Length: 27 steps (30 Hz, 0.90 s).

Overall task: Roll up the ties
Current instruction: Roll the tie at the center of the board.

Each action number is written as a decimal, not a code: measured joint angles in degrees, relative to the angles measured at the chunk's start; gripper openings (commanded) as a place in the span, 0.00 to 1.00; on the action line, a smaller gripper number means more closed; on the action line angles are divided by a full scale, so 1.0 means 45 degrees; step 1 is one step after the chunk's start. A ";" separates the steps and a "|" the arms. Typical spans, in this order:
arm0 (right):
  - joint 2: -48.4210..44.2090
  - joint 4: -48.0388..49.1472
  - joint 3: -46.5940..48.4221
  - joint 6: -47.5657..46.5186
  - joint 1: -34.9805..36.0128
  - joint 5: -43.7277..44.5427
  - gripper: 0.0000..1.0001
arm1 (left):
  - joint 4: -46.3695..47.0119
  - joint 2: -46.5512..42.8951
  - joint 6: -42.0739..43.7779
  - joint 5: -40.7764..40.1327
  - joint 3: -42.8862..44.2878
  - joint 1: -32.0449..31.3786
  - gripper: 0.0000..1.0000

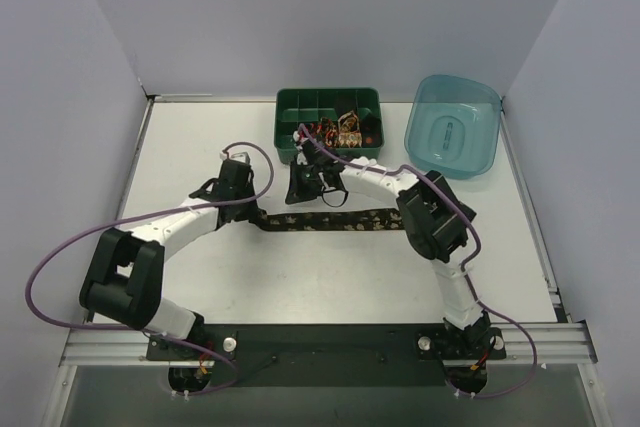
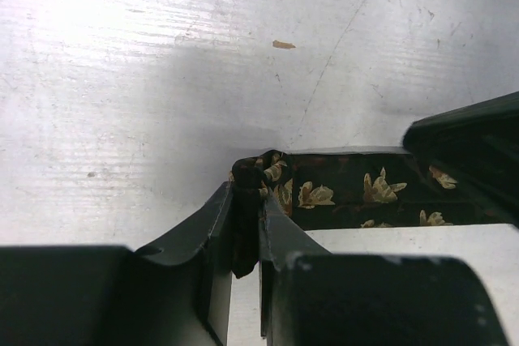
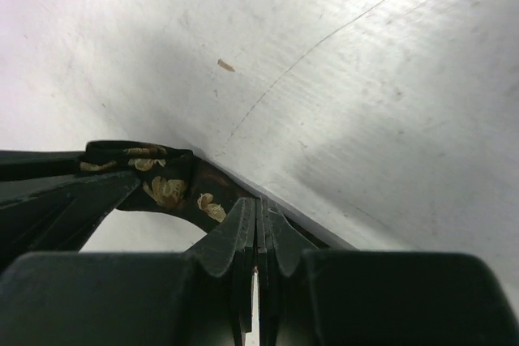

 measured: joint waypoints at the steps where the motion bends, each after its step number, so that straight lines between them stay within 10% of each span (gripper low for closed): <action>1: -0.0151 0.0097 -0.0107 0.0068 -0.0097 -0.0078 0.00 | -0.0209 0.0019 0.0068 -0.0262 0.0131 -0.0121 0.00; 27: -0.2943 0.0879 -0.3512 0.0680 -0.2055 -0.0903 0.00 | -0.7592 0.6159 -0.0486 -0.9578 0.7130 -0.5994 0.00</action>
